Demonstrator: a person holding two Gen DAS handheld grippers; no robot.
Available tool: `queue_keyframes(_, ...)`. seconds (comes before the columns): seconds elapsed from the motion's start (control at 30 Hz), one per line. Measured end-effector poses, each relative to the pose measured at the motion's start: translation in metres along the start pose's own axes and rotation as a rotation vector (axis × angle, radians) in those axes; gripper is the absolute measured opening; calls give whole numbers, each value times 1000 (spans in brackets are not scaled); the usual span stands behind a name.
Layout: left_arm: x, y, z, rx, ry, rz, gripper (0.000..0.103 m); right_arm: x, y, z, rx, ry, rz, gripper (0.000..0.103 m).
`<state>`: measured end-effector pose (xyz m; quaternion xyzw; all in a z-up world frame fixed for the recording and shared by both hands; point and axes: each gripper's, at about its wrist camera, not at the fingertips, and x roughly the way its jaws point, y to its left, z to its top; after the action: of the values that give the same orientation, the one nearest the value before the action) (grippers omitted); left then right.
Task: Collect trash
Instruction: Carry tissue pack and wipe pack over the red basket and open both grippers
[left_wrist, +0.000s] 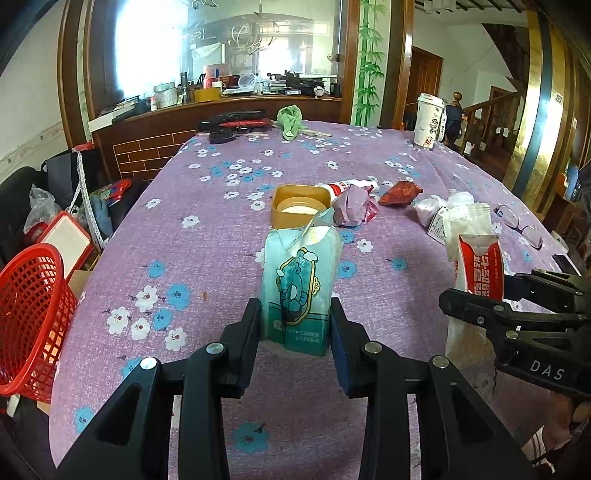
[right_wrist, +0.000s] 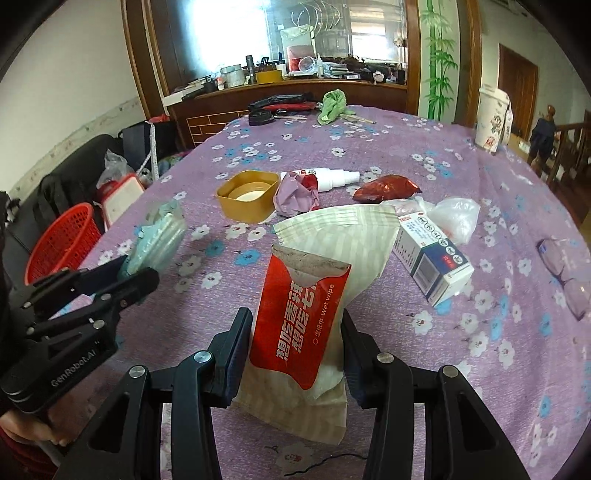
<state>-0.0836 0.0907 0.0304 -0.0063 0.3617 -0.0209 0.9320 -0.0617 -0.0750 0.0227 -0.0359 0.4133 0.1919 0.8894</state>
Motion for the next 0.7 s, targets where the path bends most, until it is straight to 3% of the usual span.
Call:
queue_keyframes(0.2, -1, -1, -1, 3, -8, 12, 34, -3, 1, 0, -29, -15, -54, 49)
queue_keyframes(0.7, -2, 1, -3, 3, -9, 24, 35, -3, 9, -2, -74, -31, -93, 49)
